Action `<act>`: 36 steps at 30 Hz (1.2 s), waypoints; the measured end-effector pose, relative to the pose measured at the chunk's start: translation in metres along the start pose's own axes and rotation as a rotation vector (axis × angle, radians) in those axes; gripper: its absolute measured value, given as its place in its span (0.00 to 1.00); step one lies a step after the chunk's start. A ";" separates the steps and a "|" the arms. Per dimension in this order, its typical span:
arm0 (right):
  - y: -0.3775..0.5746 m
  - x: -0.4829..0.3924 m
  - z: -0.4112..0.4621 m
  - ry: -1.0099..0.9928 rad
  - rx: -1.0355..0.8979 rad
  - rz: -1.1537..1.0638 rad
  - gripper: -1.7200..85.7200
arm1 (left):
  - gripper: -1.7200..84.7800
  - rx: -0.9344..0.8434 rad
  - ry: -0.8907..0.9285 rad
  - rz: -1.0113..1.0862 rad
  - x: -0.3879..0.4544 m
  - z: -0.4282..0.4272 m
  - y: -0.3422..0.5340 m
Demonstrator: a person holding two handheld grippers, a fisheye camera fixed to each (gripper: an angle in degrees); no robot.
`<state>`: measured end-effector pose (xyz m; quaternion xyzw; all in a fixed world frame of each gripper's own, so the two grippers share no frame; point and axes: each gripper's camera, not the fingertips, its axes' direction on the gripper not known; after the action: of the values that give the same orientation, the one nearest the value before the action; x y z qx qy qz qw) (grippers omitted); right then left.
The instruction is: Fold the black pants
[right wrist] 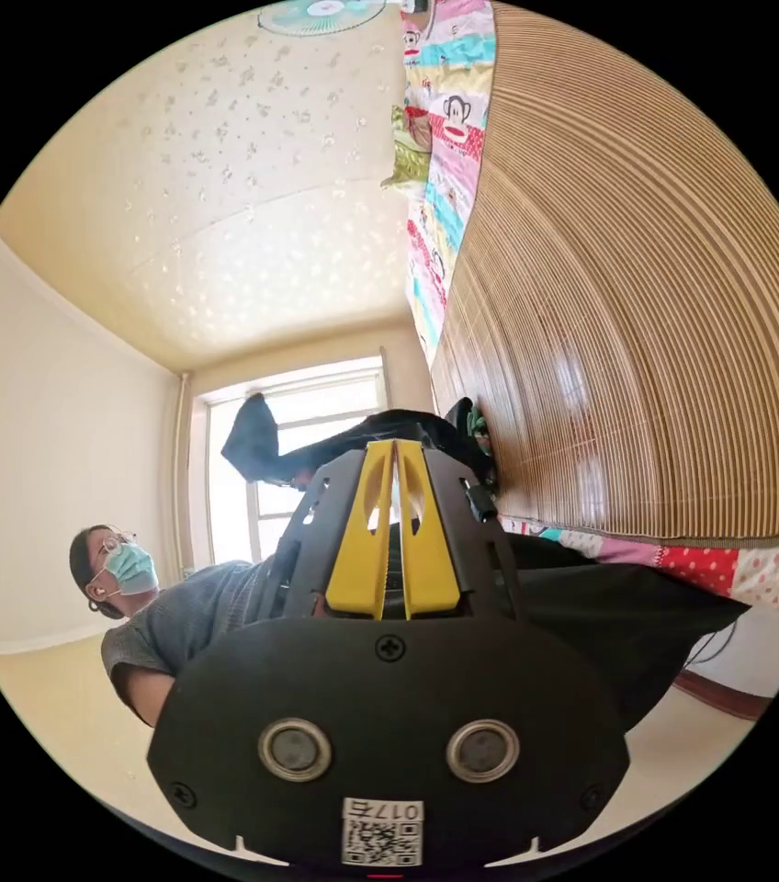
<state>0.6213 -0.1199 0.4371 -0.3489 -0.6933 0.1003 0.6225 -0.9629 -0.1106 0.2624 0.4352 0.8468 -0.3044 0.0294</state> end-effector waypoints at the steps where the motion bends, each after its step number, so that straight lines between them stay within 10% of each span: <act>1: -0.011 0.002 0.011 0.020 -0.041 -0.011 0.03 | 0.02 0.034 -0.007 0.015 0.004 -0.002 -0.003; 7: -0.032 0.051 0.050 0.052 -0.161 0.017 0.05 | 0.02 0.077 -0.474 -0.250 0.030 -0.039 -0.015; 12: -0.046 0.104 0.084 0.021 -0.270 0.051 0.13 | 0.04 -0.419 -0.944 -0.563 -0.022 0.023 0.020; 18: -0.088 0.164 0.104 0.068 -0.333 0.116 0.15 | 0.11 -1.084 -0.997 -1.086 -0.158 0.074 0.189; 30: -0.111 0.264 0.045 0.147 -0.203 0.185 0.13 | 0.16 -0.695 -2.182 -0.779 -0.134 -0.045 0.168; 36: -0.128 0.328 0.044 0.100 -0.127 0.207 0.13 | 0.17 -0.800 -2.148 -1.048 -0.155 -0.103 0.218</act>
<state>0.5404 -0.0018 0.7619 -0.4620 -0.6266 0.1025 0.6193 -0.6800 -0.0710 0.2883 -0.4584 0.4991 -0.2017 0.7072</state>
